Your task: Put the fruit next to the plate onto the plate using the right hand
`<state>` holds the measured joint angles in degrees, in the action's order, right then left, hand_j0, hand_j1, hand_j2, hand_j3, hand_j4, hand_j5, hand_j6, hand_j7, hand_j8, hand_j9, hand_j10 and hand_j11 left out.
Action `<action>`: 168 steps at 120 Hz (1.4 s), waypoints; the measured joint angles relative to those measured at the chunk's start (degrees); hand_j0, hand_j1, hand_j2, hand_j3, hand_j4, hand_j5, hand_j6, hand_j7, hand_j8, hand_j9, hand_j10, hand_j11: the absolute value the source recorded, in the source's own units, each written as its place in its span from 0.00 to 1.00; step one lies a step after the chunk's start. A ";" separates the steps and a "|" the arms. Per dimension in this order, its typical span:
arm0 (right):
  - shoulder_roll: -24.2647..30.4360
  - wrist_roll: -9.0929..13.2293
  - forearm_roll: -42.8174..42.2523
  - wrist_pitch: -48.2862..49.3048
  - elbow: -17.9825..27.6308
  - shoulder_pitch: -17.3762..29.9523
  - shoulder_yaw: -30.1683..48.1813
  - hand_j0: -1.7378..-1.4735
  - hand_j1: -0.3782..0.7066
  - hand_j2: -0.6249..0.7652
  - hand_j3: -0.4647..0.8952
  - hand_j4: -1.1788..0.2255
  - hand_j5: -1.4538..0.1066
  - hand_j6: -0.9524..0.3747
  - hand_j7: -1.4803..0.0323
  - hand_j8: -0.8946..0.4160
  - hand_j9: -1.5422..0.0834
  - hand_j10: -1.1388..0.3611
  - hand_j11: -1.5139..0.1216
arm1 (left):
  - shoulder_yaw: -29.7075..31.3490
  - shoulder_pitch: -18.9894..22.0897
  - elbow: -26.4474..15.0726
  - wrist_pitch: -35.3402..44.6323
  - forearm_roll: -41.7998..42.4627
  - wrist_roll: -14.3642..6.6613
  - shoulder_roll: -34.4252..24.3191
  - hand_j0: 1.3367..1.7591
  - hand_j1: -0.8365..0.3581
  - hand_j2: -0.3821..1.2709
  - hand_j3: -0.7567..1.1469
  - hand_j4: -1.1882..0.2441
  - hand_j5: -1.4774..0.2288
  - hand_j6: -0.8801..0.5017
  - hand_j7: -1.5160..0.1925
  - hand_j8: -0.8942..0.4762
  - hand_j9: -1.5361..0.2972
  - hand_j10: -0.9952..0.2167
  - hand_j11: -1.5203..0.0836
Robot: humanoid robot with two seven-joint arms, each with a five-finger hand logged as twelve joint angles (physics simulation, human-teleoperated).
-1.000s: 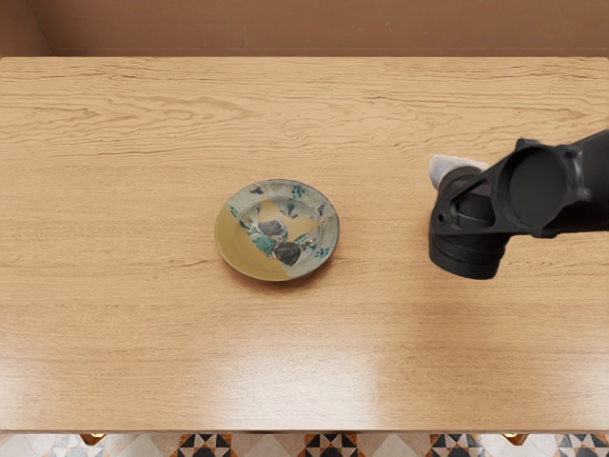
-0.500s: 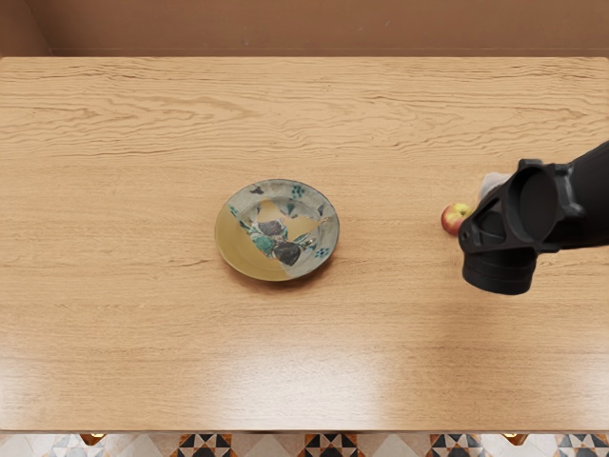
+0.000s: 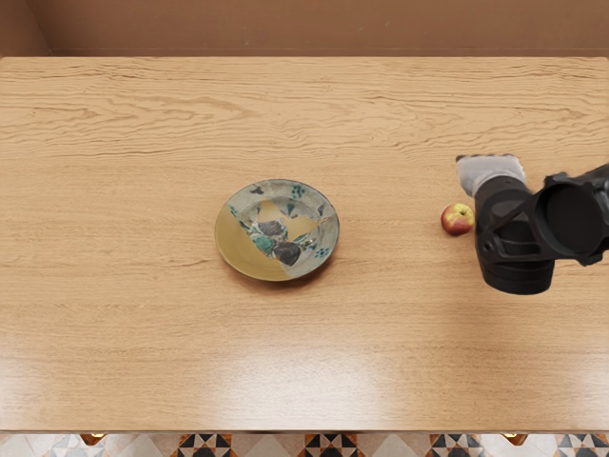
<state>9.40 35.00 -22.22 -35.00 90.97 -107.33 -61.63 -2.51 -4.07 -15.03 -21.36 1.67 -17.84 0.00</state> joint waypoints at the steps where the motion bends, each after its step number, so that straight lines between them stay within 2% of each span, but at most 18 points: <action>1: 0.09 0.00 -0.26 0.00 0.07 0.08 0.08 0.30 0.06 0.44 0.34 0.81 0.90 0.69 0.95 0.66 0.92 0.74 0.90 | 0.00 0.01 0.00 0.00 0.00 0.00 0.00 0.76 0.99 0.23 0.40 0.83 0.87 0.64 0.89 0.65 0.84 0.82 0.95; 23: 1.02 0.00 -2.79 0.00 1.46 2.06 1.49 0.30 0.06 0.45 0.34 0.82 0.91 0.70 0.95 0.66 0.93 0.74 0.90 | -0.02 0.20 0.00 0.00 0.00 0.00 0.00 0.76 0.99 0.23 0.40 0.83 0.87 0.64 0.89 0.65 0.84 0.82 0.95; 50: 1.45 0.00 -5.59 0.00 -0.22 2.32 3.41 0.30 0.05 0.45 0.34 0.82 0.91 0.70 0.96 0.66 0.93 0.74 0.91 | 0.04 0.20 0.00 0.00 0.00 0.00 0.00 0.76 0.99 0.23 0.40 0.83 0.87 0.64 0.89 0.65 0.84 0.82 0.95; 60: 0.39 0.00 -6.48 0.00 -1.95 3.00 3.96 0.30 0.06 0.45 0.34 0.82 0.91 0.70 0.96 0.66 0.93 0.74 0.90 | 0.01 0.29 0.00 0.00 0.00 0.00 0.00 0.76 0.99 0.23 0.40 0.83 0.87 0.64 0.89 0.65 0.84 0.82 0.95; 90: -0.71 0.00 -8.61 0.00 -9.04 11.42 4.20 0.30 0.06 0.45 0.34 0.82 0.91 0.69 0.95 0.66 0.92 0.74 0.90 | 0.03 0.29 0.00 0.00 0.00 0.00 0.00 0.76 0.99 0.23 0.40 0.83 0.87 0.64 0.89 0.65 0.84 0.82 0.95; 124: -0.60 0.00 -10.33 0.00 -10.62 13.18 5.25 0.30 0.19 0.43 0.34 0.73 0.81 0.61 0.85 0.57 0.83 0.66 0.81 | 0.05 0.29 0.00 0.00 0.00 0.00 0.00 0.76 0.99 0.23 0.40 0.83 0.87 0.64 0.89 0.65 0.84 0.82 0.95; 168: -0.26 0.00 -12.24 0.00 -10.31 14.95 9.43 0.30 0.25 0.42 0.34 0.70 0.77 0.57 0.81 0.53 0.79 0.63 0.77 | 0.04 0.64 0.00 0.00 0.00 0.00 0.00 0.76 0.99 0.23 0.40 0.83 0.87 0.64 0.89 0.65 0.84 0.82 0.95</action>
<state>9.14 35.00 -34.46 -35.00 80.67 -92.39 -52.20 -2.46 -3.43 -15.03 -21.36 1.67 -17.84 0.00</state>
